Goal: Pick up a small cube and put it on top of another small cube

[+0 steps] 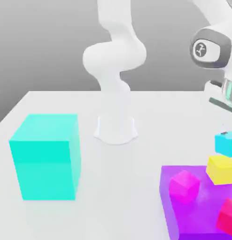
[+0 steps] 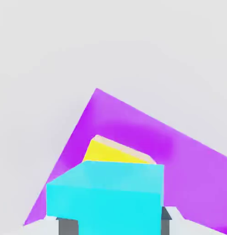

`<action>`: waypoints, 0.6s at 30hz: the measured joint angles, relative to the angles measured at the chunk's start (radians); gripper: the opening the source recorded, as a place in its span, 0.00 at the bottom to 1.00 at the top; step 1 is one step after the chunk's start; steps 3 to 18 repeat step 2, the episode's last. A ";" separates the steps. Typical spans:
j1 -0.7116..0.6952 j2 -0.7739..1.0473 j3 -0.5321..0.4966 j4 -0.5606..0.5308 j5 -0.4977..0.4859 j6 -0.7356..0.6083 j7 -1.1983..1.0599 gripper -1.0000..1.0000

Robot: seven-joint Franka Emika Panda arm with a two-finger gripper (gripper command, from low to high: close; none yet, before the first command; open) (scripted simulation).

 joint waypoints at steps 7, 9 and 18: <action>0.003 0.000 0.000 0.000 0.000 0.000 0.000 1.00; 0.003 0.000 0.000 0.000 0.000 0.000 0.000 1.00; 0.003 0.000 0.000 0.000 0.000 0.000 0.000 1.00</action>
